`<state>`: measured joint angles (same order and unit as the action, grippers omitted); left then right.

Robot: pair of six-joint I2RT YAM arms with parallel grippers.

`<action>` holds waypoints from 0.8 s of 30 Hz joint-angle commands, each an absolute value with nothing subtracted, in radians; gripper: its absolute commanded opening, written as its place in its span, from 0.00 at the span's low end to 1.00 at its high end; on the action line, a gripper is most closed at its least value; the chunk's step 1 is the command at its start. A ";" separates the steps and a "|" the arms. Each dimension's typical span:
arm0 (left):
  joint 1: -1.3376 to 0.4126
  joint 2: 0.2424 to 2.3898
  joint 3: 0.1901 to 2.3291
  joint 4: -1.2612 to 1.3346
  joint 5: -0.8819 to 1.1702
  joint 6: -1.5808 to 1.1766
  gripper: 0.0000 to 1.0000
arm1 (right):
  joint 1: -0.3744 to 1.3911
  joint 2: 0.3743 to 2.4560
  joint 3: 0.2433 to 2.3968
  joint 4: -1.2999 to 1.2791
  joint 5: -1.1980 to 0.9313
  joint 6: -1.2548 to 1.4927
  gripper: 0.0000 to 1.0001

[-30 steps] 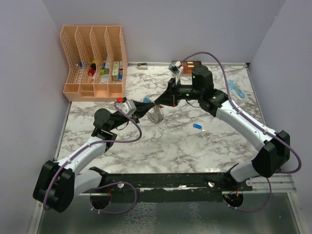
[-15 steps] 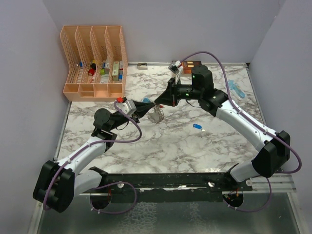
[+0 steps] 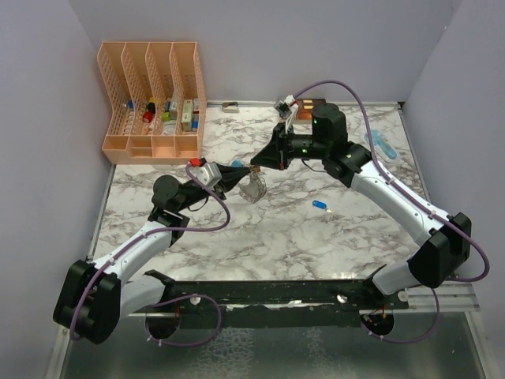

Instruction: Put the keys on the keyring

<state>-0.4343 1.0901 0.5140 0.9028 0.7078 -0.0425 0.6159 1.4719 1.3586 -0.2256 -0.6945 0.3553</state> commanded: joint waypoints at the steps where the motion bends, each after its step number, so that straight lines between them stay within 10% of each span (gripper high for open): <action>1: -0.445 1.080 0.511 0.931 0.726 -0.030 0.00 | 0.621 1.446 1.408 -0.198 -0.680 0.366 0.01; 24: -0.445 1.072 0.528 0.982 0.721 -0.074 0.00 | 0.621 1.439 1.375 -0.236 -0.597 0.357 0.01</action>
